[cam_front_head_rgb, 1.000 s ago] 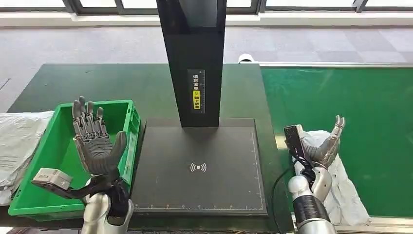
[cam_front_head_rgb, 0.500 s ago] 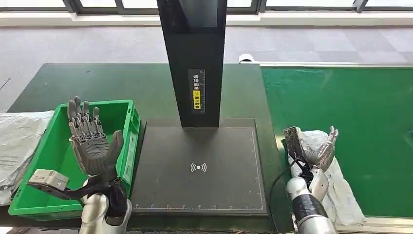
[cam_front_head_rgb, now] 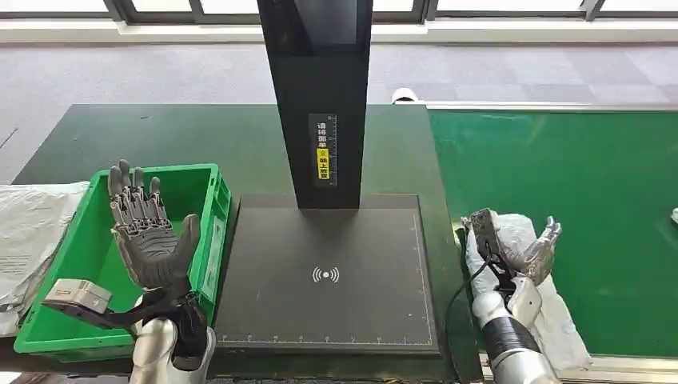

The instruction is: Moved the parcel from conveyor to table for the left to box.

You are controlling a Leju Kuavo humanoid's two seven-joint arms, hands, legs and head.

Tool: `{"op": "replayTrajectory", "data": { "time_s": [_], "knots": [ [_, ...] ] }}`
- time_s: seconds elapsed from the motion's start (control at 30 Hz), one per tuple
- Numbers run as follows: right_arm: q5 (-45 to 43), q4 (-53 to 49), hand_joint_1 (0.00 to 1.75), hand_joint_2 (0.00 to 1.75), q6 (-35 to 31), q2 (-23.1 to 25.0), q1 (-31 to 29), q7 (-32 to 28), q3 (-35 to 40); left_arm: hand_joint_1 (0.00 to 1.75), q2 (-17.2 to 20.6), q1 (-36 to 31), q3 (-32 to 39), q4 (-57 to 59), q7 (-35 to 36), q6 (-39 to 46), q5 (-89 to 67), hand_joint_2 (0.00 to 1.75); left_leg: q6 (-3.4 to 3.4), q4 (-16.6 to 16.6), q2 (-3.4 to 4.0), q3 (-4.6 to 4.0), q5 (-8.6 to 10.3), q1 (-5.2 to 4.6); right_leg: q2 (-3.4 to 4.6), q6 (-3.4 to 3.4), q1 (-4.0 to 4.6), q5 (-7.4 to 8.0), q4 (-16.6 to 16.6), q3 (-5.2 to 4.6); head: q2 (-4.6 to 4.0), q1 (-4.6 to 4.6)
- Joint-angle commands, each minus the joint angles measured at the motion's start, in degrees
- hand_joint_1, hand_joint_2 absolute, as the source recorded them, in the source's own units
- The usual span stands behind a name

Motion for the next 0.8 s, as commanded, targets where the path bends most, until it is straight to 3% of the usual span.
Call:
{"op": "replayTrajectory", "data": {
  "time_s": [0.03, 0.33, 0.77, 0.8],
  "knots": [
    [2.4, 5.5, 0.00, 1.75, 1.3, -2.3, -2.2, 7.3, -0.4, 0.00, -0.4, 0.2, 1.5, 1.3, 0.0, 0.5, 0.4, 1.75, 0.02, -0.1, 0.04, 0.07, 0.02, 0.00, 0.02, -0.02, 0.01, 0.04, -0.1, 0.08, 0.02, 0.00],
    [6.7, 7.0, 0.00, 1.75, 11.7, -3.0, -2.2, 14.3, 1.9, 0.00, -0.4, 0.2, 1.4, 1.7, -0.1, 0.9, 0.5, 1.75, 0.01, -0.1, 0.04, 0.10, 0.04, 0.02, 0.02, -0.04, 0.03, 0.06, -0.2, 0.10, 0.00, 0.02],
    [7.6, 7.3, 0.00, 1.75, 15.1, -2.7, -2.3, 14.7, 2.7, 0.00, -0.3, -0.1, 1.5, 2.1, -0.1, 0.9, 0.5, 1.75, 0.02, -0.1, 0.05, 0.04, 0.03, 0.00, 0.03, -0.02, 0.01, 0.05, -0.1, 0.04, 0.00, 0.00],
    [7.6, 7.7, 0.00, 1.75, 18.5, -2.7, -2.4, 13.4, 3.2, 0.00, -0.2, -0.2, 1.4, 2.2, -0.2, 0.7, 0.5, 1.75, 0.01, -0.1, 0.05, 0.05, 0.01, -0.01, 0.03, -0.02, 0.00, 0.02, -0.1, 0.03, 0.00, 0.00]
  ]
}}
